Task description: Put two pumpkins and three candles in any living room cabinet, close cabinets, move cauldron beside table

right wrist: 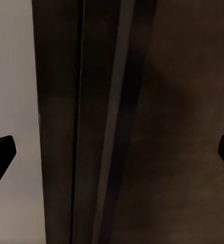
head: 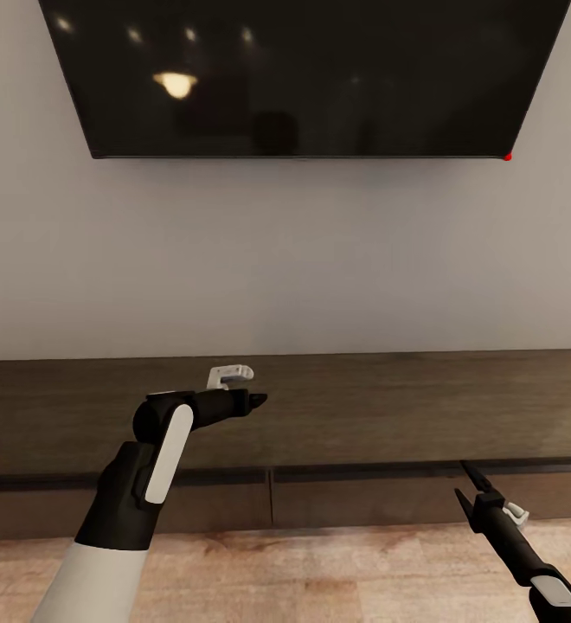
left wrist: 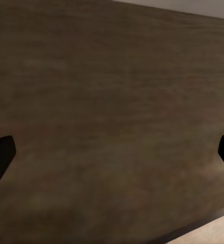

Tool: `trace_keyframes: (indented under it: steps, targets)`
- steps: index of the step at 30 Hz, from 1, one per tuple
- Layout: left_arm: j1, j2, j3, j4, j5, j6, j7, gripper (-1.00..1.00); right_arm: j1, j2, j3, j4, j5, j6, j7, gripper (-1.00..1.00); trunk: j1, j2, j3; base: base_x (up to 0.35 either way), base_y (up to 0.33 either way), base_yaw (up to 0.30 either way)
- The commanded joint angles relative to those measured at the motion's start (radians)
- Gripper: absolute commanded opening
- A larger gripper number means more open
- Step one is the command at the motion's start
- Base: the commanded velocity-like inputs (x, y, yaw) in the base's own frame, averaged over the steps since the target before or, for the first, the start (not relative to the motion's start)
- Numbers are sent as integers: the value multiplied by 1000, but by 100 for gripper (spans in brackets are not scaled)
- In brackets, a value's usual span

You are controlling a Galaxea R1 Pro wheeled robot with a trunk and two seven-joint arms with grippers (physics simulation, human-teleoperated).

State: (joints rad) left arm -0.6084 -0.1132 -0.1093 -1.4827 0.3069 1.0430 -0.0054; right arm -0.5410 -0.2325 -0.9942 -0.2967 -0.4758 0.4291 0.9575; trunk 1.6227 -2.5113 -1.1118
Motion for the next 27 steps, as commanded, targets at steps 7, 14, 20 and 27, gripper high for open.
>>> trace_keyframes:
  steps: [7,14,20,27]
  targets:
    - [-1,0,0,-1,0,4,-1,100,-1,0,-1,1,-6,8,2,100,0,0,-1,0,0,0]
    - [-1,0,0,-1,0,4,-1,100,-1,1,-1,1,-6,8,3,100,0,0,-1,0,0,0]
    - [-1,0,0,-1,0,4,0,100,-1,1,0,1,-6,8,3,100,1,-1,-12,0,0,0]
    - [-1,0,0,-1,0,4,-1,100,-1,1,0,1,-6,8,3,100,1,-1,-12,0,0,0]
